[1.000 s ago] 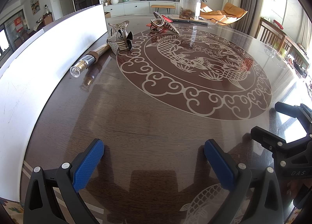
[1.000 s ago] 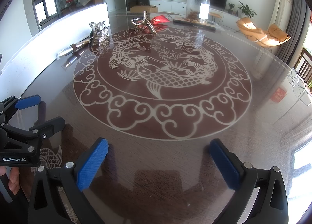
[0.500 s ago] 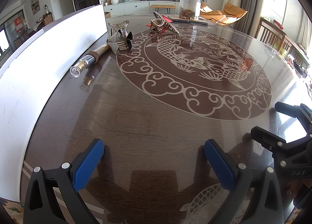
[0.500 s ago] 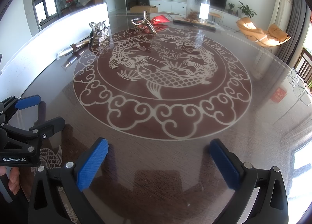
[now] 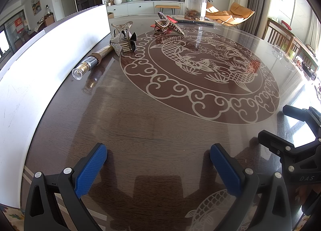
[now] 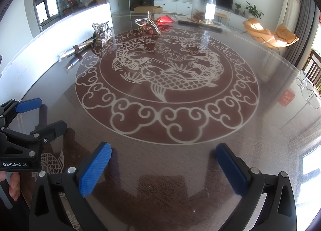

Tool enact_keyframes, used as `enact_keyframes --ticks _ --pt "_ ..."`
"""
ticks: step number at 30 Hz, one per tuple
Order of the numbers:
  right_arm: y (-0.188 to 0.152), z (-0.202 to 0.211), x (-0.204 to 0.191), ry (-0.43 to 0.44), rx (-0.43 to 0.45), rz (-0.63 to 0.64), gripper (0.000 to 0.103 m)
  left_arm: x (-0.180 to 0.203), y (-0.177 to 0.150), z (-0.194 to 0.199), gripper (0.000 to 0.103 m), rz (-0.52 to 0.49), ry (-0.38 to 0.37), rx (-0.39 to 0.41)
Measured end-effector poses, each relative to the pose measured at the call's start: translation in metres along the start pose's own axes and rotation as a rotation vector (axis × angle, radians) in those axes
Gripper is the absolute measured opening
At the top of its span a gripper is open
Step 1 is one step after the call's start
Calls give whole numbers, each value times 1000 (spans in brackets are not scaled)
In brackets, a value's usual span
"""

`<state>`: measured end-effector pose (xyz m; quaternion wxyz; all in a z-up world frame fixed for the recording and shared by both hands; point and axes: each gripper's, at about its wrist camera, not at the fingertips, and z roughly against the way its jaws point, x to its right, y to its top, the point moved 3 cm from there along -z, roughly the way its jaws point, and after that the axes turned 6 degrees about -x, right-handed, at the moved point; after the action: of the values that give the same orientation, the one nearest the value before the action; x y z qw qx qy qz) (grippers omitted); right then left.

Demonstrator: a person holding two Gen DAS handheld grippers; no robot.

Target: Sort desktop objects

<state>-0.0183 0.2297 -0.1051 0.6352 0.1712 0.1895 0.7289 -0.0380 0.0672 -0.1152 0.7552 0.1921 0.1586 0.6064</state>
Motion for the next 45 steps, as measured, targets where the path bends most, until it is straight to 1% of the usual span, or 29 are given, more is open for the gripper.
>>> enact_keyframes --ticks 23,26,28,31,33,35,40,45 --pt "0 0 0 0 0 0 103 0 0 0 103 0 1 0" --pt "0 0 0 0 0 0 103 -3 1 1 103 14 9 -7" --pt "0 -1 0 0 0 0 103 -8 2 7 103 34 6 18" --pt "0 -1 0 0 0 0 103 -15 4 24 103 68 -30 97" --pt "0 0 0 0 0 0 103 -19 5 31 103 90 -39 130" --pt "0 0 0 0 0 0 103 -22 6 33 103 108 -53 137" --pt "0 -1 0 0 0 0 103 -23 6 28 103 118 -58 116" --pt "0 0 0 0 0 0 103 -20 6 33 103 108 -62 142"
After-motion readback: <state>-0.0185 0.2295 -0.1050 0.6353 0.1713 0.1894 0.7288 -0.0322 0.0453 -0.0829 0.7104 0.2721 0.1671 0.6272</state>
